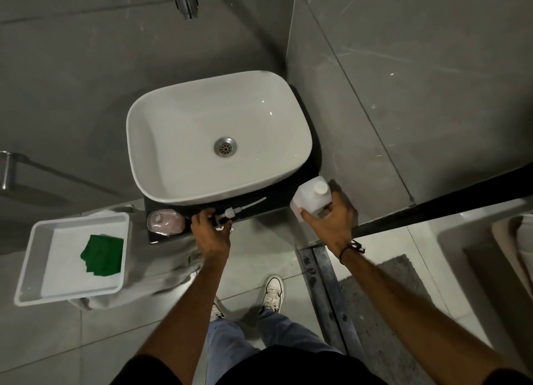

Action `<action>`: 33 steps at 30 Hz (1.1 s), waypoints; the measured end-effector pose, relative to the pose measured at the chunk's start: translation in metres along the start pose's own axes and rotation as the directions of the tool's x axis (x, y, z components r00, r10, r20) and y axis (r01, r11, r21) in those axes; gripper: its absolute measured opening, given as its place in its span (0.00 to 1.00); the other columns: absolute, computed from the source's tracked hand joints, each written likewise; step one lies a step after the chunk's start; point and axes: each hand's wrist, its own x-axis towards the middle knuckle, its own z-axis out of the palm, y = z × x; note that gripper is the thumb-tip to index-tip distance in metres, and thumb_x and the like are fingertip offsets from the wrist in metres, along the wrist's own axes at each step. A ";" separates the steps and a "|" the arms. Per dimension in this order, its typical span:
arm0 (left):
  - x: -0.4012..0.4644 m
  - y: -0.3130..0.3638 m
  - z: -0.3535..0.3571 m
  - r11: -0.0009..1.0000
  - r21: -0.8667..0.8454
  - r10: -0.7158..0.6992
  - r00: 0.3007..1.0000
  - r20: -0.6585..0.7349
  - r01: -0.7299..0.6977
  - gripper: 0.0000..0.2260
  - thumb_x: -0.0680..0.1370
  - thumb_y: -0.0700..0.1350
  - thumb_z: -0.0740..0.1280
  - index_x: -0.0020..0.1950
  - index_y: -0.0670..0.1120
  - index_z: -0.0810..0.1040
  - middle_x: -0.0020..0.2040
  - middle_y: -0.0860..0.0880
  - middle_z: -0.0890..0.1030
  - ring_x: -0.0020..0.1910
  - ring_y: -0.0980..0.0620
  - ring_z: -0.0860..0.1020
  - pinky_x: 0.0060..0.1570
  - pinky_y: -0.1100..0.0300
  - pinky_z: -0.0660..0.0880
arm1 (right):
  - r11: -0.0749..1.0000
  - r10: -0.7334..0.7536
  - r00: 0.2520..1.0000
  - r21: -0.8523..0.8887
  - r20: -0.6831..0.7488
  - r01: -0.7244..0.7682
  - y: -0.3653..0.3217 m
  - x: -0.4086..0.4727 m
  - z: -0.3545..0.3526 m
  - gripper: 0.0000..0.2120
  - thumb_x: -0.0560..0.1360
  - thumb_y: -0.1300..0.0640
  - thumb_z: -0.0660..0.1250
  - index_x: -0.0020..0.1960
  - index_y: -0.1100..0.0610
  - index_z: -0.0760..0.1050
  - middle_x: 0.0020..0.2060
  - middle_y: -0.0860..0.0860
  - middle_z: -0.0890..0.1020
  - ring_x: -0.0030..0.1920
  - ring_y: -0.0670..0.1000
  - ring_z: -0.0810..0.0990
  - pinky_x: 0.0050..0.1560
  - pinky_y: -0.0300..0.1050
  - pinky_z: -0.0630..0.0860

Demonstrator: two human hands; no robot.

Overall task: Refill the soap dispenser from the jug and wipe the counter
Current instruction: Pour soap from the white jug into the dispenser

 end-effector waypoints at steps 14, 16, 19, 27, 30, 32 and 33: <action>-0.039 0.031 -0.028 0.864 -0.018 0.503 0.862 0.066 -0.503 0.11 0.83 0.48 0.65 0.63 0.45 0.76 0.57 0.47 0.76 0.48 0.50 0.79 0.49 0.51 0.81 | 0.982 -0.057 0.955 -0.155 0.291 0.105 -0.007 -0.022 0.002 0.37 0.63 0.42 0.79 0.68 0.41 0.68 0.60 0.51 0.80 0.62 0.58 0.77 0.59 0.59 0.80; -0.035 0.052 -0.027 0.674 0.051 0.710 0.666 0.229 -0.737 0.17 0.84 0.53 0.62 0.71 0.48 0.71 0.63 0.48 0.74 0.58 0.50 0.77 0.57 0.57 0.76 | 0.970 -0.089 0.924 -0.180 0.373 0.166 -0.012 -0.023 0.004 0.37 0.64 0.44 0.80 0.69 0.42 0.69 0.60 0.51 0.81 0.61 0.56 0.80 0.58 0.57 0.81; -0.027 0.083 -0.029 0.322 0.183 0.797 0.371 0.478 -0.929 0.17 0.83 0.52 0.61 0.69 0.45 0.72 0.61 0.44 0.77 0.54 0.43 0.78 0.51 0.49 0.78 | 0.934 -0.104 0.874 -0.256 0.475 0.250 -0.022 -0.025 0.009 0.40 0.65 0.43 0.80 0.72 0.45 0.69 0.62 0.51 0.81 0.60 0.56 0.81 0.60 0.55 0.80; -0.038 0.086 -0.031 0.176 0.440 0.780 0.397 0.484 -0.881 0.18 0.82 0.51 0.57 0.49 0.41 0.81 0.42 0.43 0.83 0.38 0.44 0.82 0.33 0.54 0.79 | 0.843 -0.217 0.838 -0.337 0.500 0.419 -0.026 -0.036 0.016 0.37 0.65 0.41 0.79 0.69 0.51 0.73 0.60 0.51 0.83 0.58 0.54 0.82 0.61 0.50 0.78; -0.048 0.084 -0.026 0.308 0.472 0.673 0.540 0.505 -0.826 0.20 0.82 0.54 0.54 0.51 0.41 0.80 0.41 0.43 0.83 0.38 0.41 0.84 0.27 0.55 0.76 | 0.799 -0.228 0.817 -0.378 0.530 0.468 -0.021 -0.042 0.020 0.36 0.64 0.37 0.77 0.67 0.49 0.73 0.58 0.49 0.83 0.57 0.52 0.81 0.62 0.50 0.76; -0.053 0.082 -0.023 0.351 0.489 0.591 0.594 0.546 -0.798 0.19 0.84 0.55 0.56 0.56 0.42 0.78 0.43 0.42 0.84 0.39 0.40 0.85 0.28 0.54 0.73 | 0.793 -0.208 0.809 -0.390 0.549 0.468 -0.014 -0.046 0.022 0.35 0.64 0.36 0.76 0.66 0.48 0.72 0.58 0.48 0.83 0.55 0.51 0.82 0.61 0.51 0.76; -0.056 0.082 -0.023 0.372 0.497 0.570 0.615 0.544 -0.784 0.17 0.84 0.56 0.61 0.55 0.43 0.78 0.40 0.43 0.84 0.35 0.40 0.85 0.26 0.55 0.72 | 0.789 -0.201 0.811 -0.400 0.549 0.466 -0.011 -0.047 0.023 0.35 0.64 0.35 0.75 0.65 0.48 0.72 0.57 0.48 0.83 0.54 0.51 0.82 0.60 0.50 0.77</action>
